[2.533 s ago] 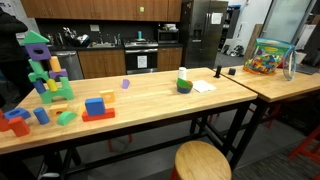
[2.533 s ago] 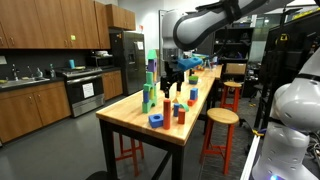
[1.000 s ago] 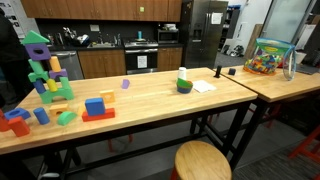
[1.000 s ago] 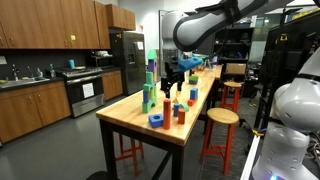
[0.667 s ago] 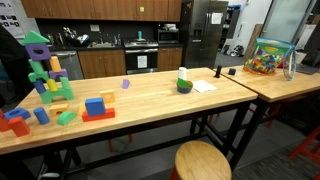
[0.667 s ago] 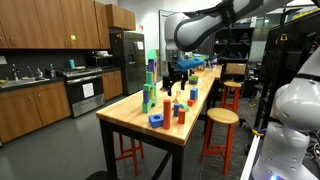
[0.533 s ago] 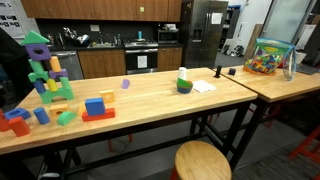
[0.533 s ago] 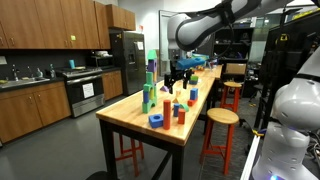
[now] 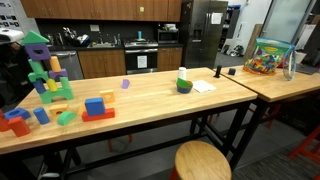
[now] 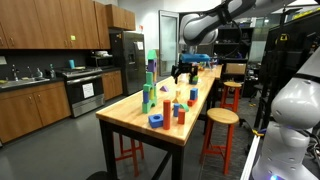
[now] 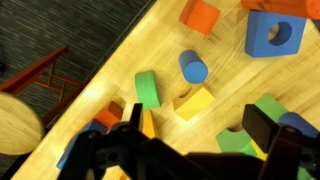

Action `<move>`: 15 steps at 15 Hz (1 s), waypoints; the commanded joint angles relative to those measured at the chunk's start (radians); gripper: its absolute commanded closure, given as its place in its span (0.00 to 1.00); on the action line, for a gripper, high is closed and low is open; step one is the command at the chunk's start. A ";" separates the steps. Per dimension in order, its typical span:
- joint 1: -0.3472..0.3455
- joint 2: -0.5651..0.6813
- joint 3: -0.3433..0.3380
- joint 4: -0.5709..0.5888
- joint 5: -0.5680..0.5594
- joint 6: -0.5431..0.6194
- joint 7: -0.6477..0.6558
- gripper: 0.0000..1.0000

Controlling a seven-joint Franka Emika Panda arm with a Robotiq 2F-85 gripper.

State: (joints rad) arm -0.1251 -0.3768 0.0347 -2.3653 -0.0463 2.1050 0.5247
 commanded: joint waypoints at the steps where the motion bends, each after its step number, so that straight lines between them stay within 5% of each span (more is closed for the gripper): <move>1: -0.035 0.018 -0.029 0.015 0.023 0.019 0.036 0.00; 11: -0.093 0.081 -0.167 -0.014 0.311 0.082 0.075 0.00; 15: -0.094 0.086 -0.167 -0.011 0.290 0.069 0.044 0.00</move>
State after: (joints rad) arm -0.2150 -0.2909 -0.1357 -2.3776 0.2421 2.1761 0.5702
